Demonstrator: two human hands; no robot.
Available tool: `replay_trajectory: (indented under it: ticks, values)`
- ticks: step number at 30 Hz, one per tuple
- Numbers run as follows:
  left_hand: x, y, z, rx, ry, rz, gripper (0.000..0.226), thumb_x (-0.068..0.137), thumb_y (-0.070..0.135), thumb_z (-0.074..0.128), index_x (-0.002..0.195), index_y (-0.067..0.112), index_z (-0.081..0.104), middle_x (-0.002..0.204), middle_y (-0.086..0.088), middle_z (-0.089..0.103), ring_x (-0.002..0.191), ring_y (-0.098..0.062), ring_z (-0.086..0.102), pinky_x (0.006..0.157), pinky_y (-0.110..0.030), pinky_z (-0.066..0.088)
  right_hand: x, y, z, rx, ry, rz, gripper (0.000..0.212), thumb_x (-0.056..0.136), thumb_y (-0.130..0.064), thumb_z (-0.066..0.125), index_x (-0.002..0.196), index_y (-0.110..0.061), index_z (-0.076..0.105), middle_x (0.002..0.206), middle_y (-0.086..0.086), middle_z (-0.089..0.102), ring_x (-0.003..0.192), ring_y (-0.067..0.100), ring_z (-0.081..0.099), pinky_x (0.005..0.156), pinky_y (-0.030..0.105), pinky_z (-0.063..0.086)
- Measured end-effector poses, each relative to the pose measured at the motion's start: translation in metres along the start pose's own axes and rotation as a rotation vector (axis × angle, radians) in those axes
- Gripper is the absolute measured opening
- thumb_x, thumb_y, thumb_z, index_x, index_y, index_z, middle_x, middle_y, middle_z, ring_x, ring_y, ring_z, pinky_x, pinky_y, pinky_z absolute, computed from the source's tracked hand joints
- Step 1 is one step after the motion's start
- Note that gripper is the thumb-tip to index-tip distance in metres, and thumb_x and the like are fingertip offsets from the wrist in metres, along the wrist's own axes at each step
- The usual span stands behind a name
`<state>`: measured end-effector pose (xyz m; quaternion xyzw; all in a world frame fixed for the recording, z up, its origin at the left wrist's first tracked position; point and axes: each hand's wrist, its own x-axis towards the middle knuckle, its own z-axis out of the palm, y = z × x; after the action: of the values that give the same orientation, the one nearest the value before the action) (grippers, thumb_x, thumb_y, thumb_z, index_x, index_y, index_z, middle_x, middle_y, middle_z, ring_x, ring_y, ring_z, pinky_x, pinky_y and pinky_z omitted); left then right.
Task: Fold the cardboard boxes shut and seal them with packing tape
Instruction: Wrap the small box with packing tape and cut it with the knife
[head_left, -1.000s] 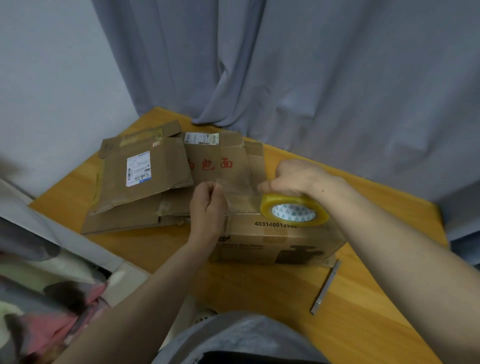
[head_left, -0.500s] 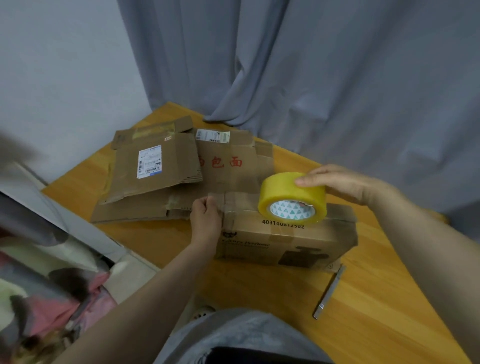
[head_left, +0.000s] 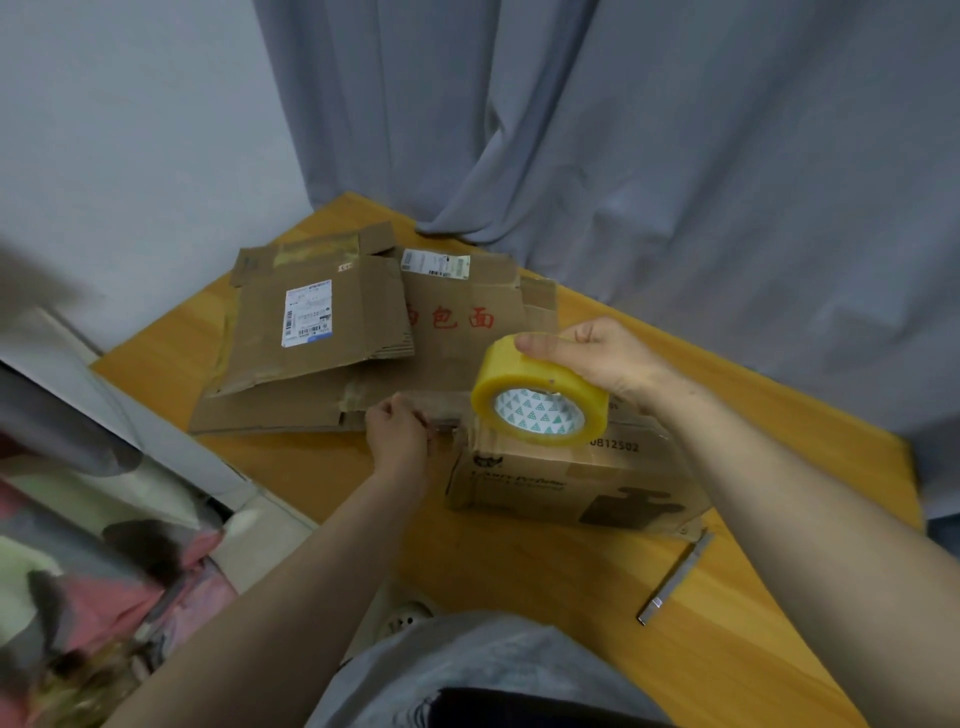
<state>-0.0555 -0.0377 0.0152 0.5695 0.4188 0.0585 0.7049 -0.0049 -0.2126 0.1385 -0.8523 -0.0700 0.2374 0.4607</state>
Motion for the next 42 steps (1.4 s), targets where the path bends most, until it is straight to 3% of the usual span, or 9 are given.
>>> replay_trajectory:
  ticks: [9,14,19,23,28,30,35,39,42]
  values:
    - [0.027,-0.025,0.004,0.223,-0.027,0.023,0.028,0.101,0.024,0.040,0.099,0.001,0.055,0.071,-0.008,0.052,0.054,-0.018,0.042,0.050,-0.030,0.035,0.010,0.004,0.003,0.082,0.025,0.014,0.040,0.073,-0.053,0.069,0.053,-0.019,0.063,0.060,0.002,0.069,0.054,0.012,0.066,0.054,0.021,0.049]
    - [0.020,-0.031,0.024,0.483,-0.191,-0.046,0.025,0.101,0.023,0.041,0.112,0.006,0.056,0.112,-0.020,0.062,0.104,-0.037,0.058,0.086,-0.043,0.049,0.012,0.011,0.004,0.144,0.040,0.002,0.039,0.077,-0.049,0.069,0.051,-0.020,0.064,0.059,0.002,0.069,0.053,0.011,0.065,0.052,0.019,0.049]
    - [0.025,-0.024,0.025,0.552,-0.189,-0.074,0.020,0.096,0.015,0.052,0.109,0.001,0.057,0.114,-0.021,0.061,0.106,-0.036,0.058,0.084,-0.039,0.049,0.011,0.011,0.005,0.192,0.036,-0.008,0.035,0.078,-0.046,0.069,0.058,-0.017,0.065,0.059,0.001,0.069,0.052,0.009,0.065,0.052,0.017,0.048]
    - [0.008,-0.019,0.020,0.488,-0.090,0.191,0.019,0.094,0.011,0.052,0.113,0.010,0.056,0.106,-0.002,0.059,0.097,-0.021,0.057,0.081,-0.034,0.049,0.009,0.011,0.007,0.194,0.036,-0.020,0.038,0.079,-0.046,0.069,0.055,-0.017,0.063,0.056,0.000,0.067,0.049,0.007,0.063,0.049,0.015,0.046]
    - [-0.037,-0.030,0.021,0.323,-0.252,0.343,0.034,0.102,0.035,0.034,0.120,0.018,0.058,0.111,0.002,0.062,0.102,-0.012,0.055,0.086,-0.032,0.046,0.011,0.011,0.007,0.196,0.024,-0.033,0.043,0.079,-0.050,0.066,0.049,-0.021,0.060,0.054,-0.002,0.066,0.049,0.007,0.063,0.049,0.015,0.045]
    - [-0.037,-0.035,0.024,0.380,-0.292,0.385,0.040,0.102,0.037,0.030,0.133,0.020,0.050,0.125,0.005,0.057,0.114,-0.012,0.051,0.095,-0.032,0.045,0.010,0.011,0.007,0.197,-0.011,-0.034,0.042,0.082,-0.050,0.063,0.052,-0.021,0.063,0.058,0.000,0.068,0.054,0.010,0.065,0.052,0.017,0.049]
    - [-0.031,-0.029,0.024,0.410,-0.313,0.344,0.042,0.103,0.031,0.029,0.139,0.016,0.045,0.129,0.000,0.056,0.118,-0.015,0.052,0.083,-0.016,0.044,0.006,0.025,-0.004,0.217,-0.096,0.022,0.039,0.080,-0.051,0.061,0.083,-0.014,0.071,0.080,0.006,0.074,0.074,0.022,0.071,0.077,0.032,0.055]
    - [-0.024,-0.027,0.025,0.420,-0.265,0.301,0.047,0.103,0.037,0.032,0.145,0.018,0.037,0.147,0.000,0.041,0.138,-0.020,0.035,0.110,-0.031,0.033,-0.001,0.017,-0.036,-0.073,-0.051,0.018,0.063,0.069,-0.063,0.060,0.077,-0.001,0.068,0.067,0.006,0.066,0.063,0.018,0.062,0.067,0.030,0.048]
    - [-0.023,-0.029,0.027,0.452,-0.244,0.304,0.048,0.102,0.040,0.031,0.145,0.020,0.037,0.149,0.000,0.038,0.143,-0.026,0.023,0.116,-0.042,0.024,-0.009,0.017,-0.074,-0.582,-0.071,0.169,0.056,0.078,-0.065,0.057,0.070,-0.009,0.061,0.079,0.003,0.060,0.078,0.020,0.057,0.072,0.030,0.042]
